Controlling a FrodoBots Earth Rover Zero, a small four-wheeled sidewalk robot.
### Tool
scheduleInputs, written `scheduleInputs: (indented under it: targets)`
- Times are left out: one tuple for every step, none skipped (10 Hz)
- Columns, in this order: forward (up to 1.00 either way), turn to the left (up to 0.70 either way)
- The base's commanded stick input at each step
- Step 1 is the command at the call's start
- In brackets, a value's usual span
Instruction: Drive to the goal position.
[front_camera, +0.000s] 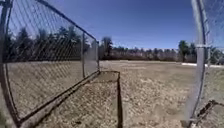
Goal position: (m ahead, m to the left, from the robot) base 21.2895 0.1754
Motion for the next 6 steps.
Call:
scheduleInputs:
  targets:
    - [0.70,-0.27]
    - [0.70,-0.09]
    - [0.70,0.00]
    - [0.70,0.00]
    - [0.70,0.00]
    - [0.70,0.00]
